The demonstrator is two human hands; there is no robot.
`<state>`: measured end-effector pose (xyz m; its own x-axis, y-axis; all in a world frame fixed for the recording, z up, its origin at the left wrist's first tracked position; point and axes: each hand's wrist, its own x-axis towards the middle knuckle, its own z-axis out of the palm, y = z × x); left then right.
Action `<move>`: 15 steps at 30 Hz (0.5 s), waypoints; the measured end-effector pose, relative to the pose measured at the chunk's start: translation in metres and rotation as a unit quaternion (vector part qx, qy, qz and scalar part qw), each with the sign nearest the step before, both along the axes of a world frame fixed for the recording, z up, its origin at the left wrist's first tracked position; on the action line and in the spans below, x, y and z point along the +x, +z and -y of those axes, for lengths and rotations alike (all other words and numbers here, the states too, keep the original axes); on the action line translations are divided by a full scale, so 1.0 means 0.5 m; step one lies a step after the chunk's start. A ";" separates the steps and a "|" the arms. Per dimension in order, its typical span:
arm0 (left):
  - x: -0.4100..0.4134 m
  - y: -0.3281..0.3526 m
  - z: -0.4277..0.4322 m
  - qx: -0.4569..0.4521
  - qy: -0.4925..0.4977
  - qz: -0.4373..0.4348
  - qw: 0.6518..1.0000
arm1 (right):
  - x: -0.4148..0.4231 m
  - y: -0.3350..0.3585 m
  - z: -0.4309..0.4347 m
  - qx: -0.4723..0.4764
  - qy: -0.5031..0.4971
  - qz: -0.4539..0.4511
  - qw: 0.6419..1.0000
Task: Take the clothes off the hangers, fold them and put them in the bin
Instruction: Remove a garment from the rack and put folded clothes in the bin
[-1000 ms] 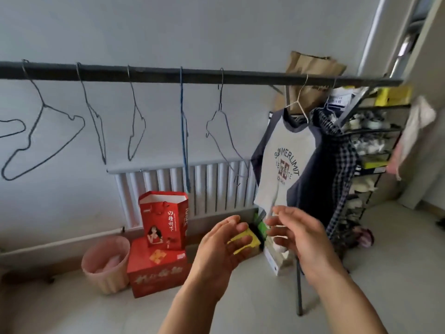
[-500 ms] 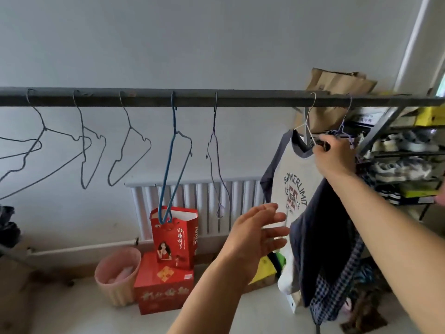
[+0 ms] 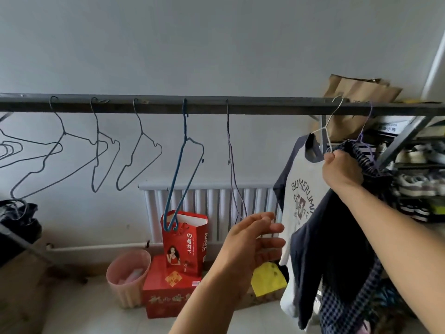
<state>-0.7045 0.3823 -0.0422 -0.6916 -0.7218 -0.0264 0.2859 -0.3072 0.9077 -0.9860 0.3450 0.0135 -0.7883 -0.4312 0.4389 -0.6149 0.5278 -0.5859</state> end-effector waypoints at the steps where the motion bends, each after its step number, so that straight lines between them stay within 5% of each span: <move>1: 0.003 -0.003 0.000 -0.003 0.004 0.002 1.000 | -0.001 0.002 -0.003 -0.010 -0.003 -0.006 1.000; 15: 0.021 0.022 0.009 -0.127 0.005 0.040 0.991 | 0.042 -0.053 -0.177 -0.167 0.220 0.009 0.961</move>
<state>-0.6940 0.3779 -0.0311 -0.6871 -0.7193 0.1027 0.2127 -0.0640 0.9750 -0.9652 0.4337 -0.0130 -0.5703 -0.5620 0.5990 -0.7236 -0.0014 -0.6902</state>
